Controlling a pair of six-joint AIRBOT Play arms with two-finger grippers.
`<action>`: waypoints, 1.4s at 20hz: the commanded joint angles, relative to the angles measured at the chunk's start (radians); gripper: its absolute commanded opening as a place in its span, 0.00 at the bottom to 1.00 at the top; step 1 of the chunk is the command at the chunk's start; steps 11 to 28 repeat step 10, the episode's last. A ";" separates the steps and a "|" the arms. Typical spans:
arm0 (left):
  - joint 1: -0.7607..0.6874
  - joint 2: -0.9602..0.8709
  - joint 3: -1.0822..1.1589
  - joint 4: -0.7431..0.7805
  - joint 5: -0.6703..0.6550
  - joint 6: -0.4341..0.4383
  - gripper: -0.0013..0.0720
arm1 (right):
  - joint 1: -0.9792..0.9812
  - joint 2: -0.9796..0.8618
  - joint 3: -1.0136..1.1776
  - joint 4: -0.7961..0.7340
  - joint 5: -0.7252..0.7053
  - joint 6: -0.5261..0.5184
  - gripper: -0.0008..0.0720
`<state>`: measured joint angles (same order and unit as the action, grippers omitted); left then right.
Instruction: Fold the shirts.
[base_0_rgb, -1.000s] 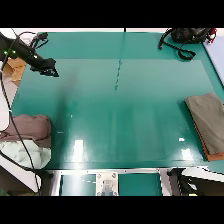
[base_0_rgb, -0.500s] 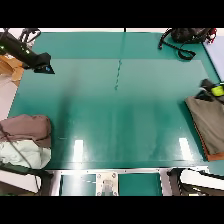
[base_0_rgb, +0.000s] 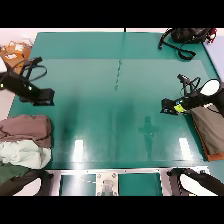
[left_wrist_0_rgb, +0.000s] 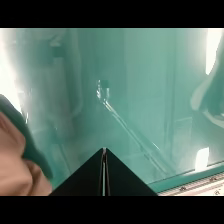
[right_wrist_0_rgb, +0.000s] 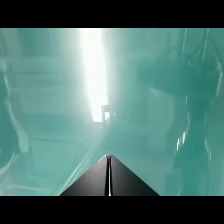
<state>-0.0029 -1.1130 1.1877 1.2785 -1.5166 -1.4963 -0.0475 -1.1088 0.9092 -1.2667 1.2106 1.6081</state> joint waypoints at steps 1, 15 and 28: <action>-0.005 0.093 -0.109 0.029 0.038 -0.019 0.04 | 0.057 0.039 -0.033 0.011 -0.023 -0.008 0.03; -0.005 0.093 -0.109 0.094 0.039 -0.022 0.04 | 0.058 0.039 -0.034 0.021 0.031 0.007 0.03; -0.005 0.093 -0.109 0.094 0.039 -0.022 0.04 | 0.058 0.039 -0.034 0.021 0.031 0.007 0.03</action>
